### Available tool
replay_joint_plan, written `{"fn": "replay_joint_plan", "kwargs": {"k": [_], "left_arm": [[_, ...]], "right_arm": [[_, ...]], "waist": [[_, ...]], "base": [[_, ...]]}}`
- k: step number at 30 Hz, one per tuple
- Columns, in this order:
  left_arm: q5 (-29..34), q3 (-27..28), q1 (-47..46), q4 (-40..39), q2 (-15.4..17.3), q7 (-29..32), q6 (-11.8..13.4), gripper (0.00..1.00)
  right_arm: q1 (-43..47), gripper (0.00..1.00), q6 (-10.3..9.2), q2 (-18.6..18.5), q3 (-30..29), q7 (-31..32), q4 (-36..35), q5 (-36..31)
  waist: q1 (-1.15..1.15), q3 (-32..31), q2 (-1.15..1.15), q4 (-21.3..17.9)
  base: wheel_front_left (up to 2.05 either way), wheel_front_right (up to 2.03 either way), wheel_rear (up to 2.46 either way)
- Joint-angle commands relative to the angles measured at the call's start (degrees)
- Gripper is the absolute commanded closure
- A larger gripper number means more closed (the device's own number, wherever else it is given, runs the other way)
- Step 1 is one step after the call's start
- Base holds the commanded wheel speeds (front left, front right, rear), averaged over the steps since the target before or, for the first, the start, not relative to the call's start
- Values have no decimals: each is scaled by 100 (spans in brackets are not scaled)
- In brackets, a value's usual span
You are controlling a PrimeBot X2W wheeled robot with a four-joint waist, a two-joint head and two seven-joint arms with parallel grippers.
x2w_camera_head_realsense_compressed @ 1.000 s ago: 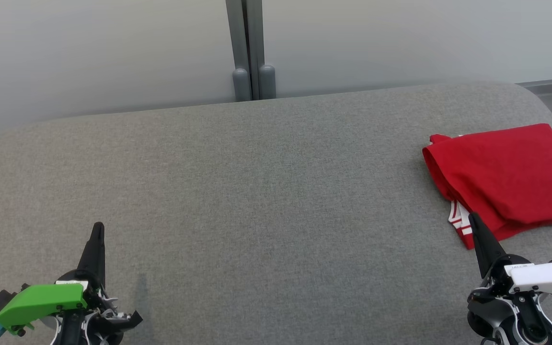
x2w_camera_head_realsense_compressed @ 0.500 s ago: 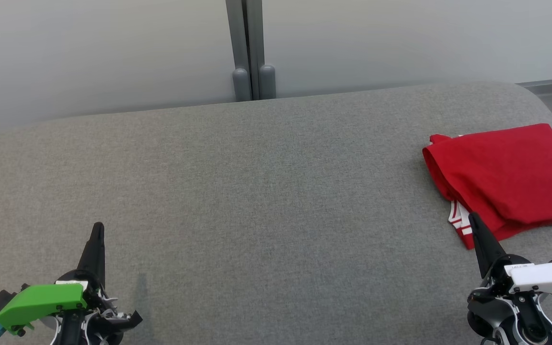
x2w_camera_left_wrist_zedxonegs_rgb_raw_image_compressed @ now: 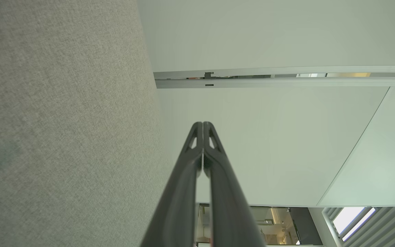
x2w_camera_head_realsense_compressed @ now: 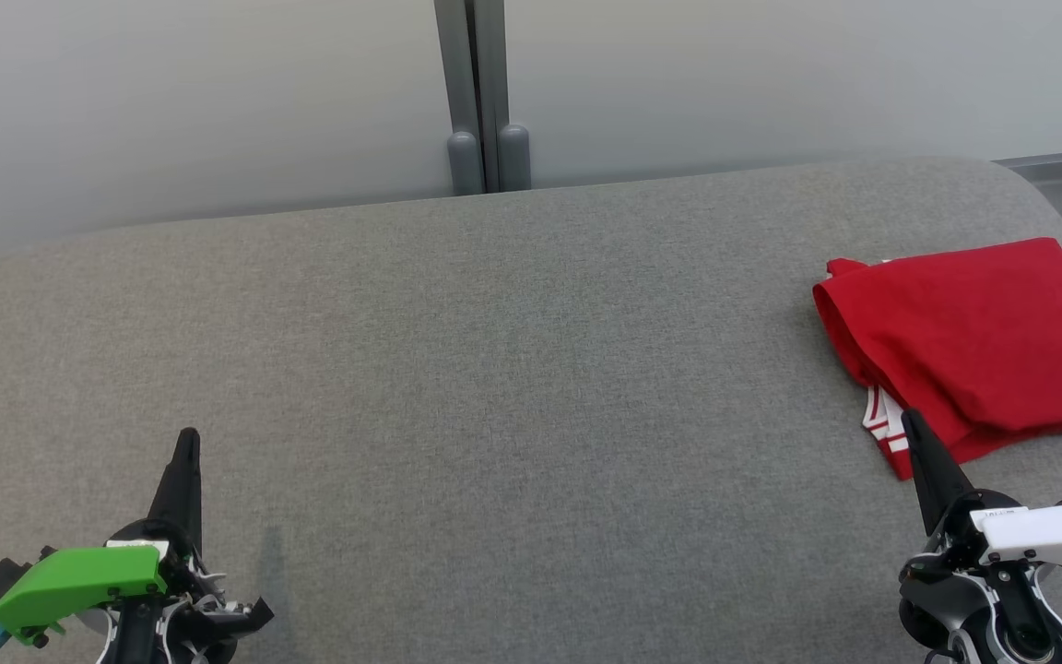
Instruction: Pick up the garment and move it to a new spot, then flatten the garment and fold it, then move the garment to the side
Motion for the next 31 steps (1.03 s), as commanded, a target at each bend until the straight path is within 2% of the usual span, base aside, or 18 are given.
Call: {"fn": "replay_joint_plan", "kwargs": {"k": [1, 31], "left_arm": [[17, 21, -62, -4, 10, 6, -35, 100], [26, 29, -63, -4, 2, 18, -35, 100]], "right_arm": [[-49, 100, 0, -32, -11, 14, -23, 20], [-49, 100, 0, -31, -11, 14, -23, 20]], "waist": [[0, 0, 0, 0], [0, 0, 0, 0]], "base": [[0, 0, 0], [0, 0, 0]]}}
